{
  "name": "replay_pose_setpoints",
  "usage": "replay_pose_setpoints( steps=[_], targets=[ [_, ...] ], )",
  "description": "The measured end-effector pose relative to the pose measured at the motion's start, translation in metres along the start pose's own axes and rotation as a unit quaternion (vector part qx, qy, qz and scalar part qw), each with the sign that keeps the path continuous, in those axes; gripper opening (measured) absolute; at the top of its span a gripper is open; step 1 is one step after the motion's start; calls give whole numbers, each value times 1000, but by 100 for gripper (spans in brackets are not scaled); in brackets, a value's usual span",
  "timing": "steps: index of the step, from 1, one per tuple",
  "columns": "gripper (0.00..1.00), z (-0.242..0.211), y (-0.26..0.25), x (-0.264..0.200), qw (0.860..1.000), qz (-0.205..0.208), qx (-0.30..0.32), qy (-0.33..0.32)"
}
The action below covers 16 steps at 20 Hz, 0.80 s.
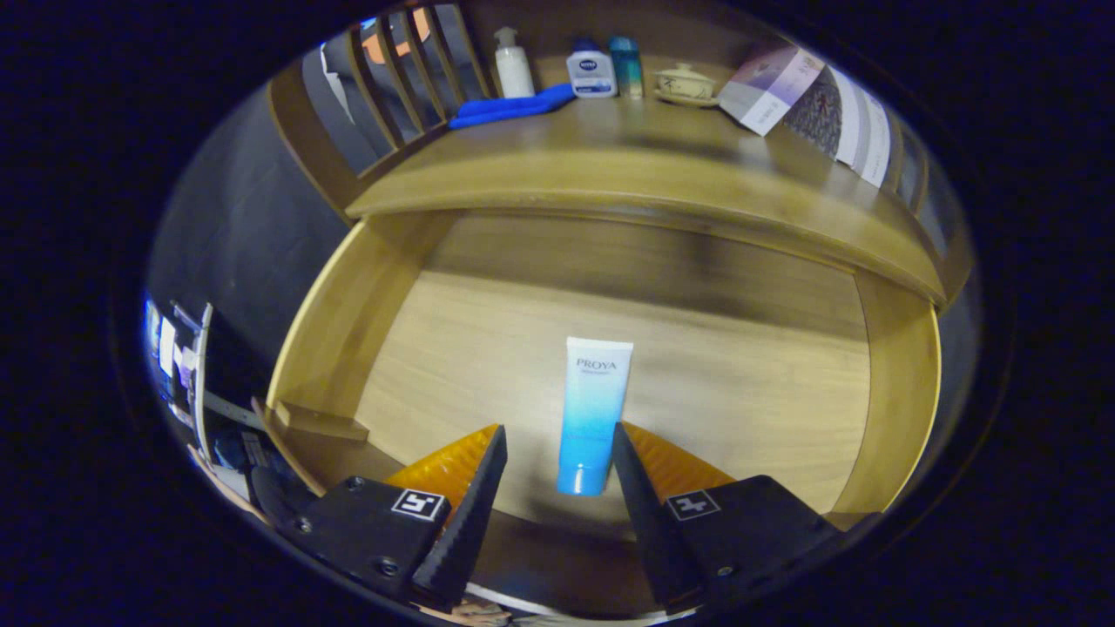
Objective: Pull open the drawer, take out the items inside it, and place them on the countertop above the cabinet.
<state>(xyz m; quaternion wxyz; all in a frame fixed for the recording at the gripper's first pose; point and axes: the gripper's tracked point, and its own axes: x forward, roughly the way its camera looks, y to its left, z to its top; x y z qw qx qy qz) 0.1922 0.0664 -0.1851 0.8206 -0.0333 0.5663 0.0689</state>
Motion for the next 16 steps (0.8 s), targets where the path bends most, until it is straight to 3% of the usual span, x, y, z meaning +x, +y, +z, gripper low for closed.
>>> replay_pose_setpoints(
  steps=[3,16],
  targets=[
    [78,5,-3,8,1000,-1,19,25],
    [73,-10,-15,32,995,-43,-13,90]
  ],
)
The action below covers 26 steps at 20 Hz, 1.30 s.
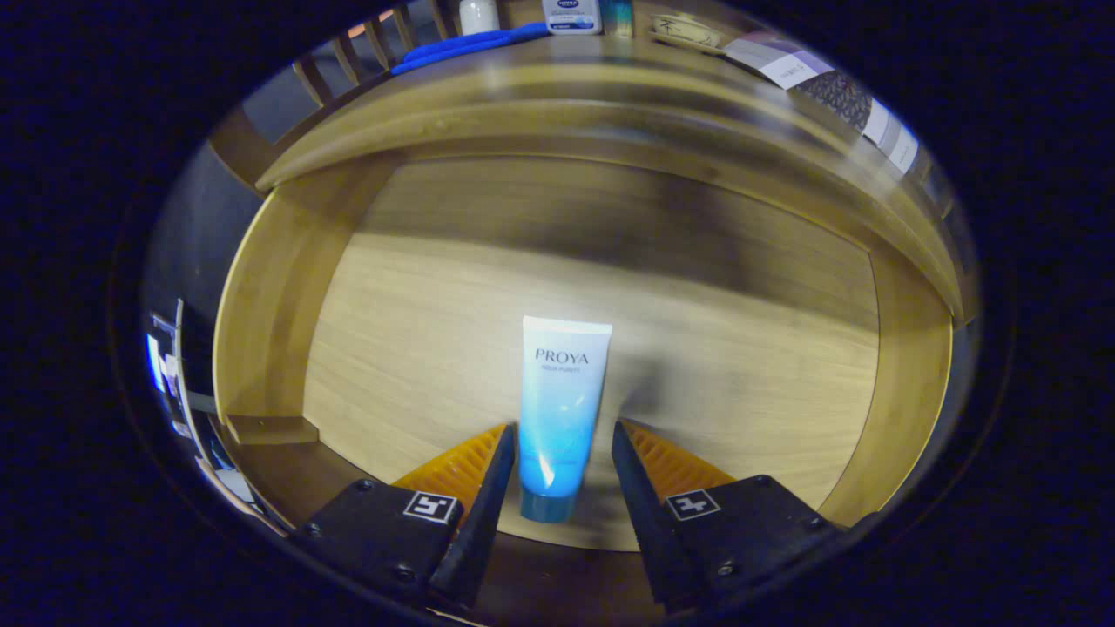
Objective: Pull open the drawer, take out the items inside it, and place them on the countertop above the cabinet.
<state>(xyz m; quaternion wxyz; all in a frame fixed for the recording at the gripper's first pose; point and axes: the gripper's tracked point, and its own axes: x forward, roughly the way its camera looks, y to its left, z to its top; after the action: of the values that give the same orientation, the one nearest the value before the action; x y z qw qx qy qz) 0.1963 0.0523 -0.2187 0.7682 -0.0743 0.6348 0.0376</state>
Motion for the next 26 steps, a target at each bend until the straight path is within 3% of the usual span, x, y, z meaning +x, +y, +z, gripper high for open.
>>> replay_pose_setpoints(
  steps=[4,7,11,17,26],
  targets=[
    [71,6,-3,3,1000,-11,6,-15],
    [53,7,-7,5,999,-24,2,-30],
    [47,9,-8,3,999,-18,10,-41],
    [44,12,-9,-15,997,-19,14,-67],
    [44,31,-11,-98,992,9,5,-129]
  ],
)
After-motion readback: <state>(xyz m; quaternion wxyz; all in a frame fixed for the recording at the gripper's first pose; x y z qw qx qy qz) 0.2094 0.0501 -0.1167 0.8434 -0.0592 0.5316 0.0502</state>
